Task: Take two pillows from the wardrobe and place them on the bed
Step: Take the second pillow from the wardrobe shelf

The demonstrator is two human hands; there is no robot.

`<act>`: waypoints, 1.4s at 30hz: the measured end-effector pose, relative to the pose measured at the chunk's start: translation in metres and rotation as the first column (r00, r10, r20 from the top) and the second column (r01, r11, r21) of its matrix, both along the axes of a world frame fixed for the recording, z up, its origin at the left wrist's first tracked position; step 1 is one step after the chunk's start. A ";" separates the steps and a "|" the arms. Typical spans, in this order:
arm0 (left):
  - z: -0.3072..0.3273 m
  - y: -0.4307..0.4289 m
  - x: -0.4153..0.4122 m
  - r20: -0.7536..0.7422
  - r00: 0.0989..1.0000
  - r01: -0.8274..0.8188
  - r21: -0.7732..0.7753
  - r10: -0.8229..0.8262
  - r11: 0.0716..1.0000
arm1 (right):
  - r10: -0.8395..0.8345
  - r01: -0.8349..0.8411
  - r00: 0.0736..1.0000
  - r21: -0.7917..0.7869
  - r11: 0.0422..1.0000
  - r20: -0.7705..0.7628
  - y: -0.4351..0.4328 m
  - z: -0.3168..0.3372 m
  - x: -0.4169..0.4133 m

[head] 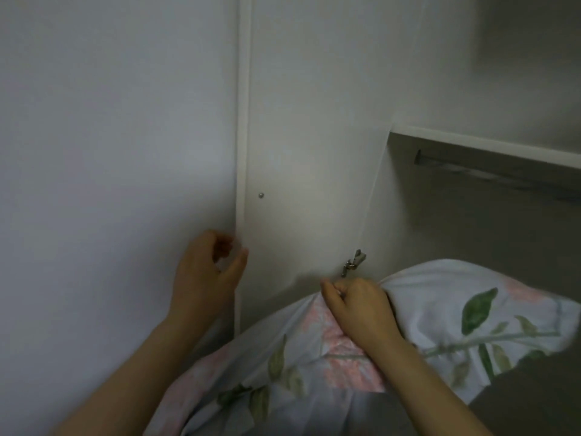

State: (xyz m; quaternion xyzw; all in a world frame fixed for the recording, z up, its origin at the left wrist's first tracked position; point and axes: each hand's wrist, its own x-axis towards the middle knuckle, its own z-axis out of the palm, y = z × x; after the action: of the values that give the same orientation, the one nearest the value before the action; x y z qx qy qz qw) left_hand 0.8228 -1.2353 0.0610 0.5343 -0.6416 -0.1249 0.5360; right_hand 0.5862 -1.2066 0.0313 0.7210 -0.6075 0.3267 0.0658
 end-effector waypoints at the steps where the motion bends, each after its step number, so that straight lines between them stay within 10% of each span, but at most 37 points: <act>1: 0.001 -0.002 0.000 -0.009 1.000 0.020 0.014 -0.020 1.000 | 0.007 -0.007 1.000 0.004 1.000 -0.006 0.000 0.000 0.002; 22: 0.008 0.036 -0.053 -0.133 0.988 0.074 0.011 -0.072 0.997 | -0.136 0.136 0.988 0.014 0.991 0.075 0.067 -0.011 -0.043; 42: 0.003 0.078 -0.192 -0.089 0.854 0.519 0.071 -0.513 0.852 | -0.460 0.460 0.887 0.007 0.888 0.045 0.172 -0.017 -0.148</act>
State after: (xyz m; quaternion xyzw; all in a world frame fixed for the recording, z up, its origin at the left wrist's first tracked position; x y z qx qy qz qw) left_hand 0.6305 -1.1573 0.0641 0.3624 -0.7366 -0.3115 0.4786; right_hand 0.4381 -1.0344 0.0148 0.5490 -0.7616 0.3193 0.1289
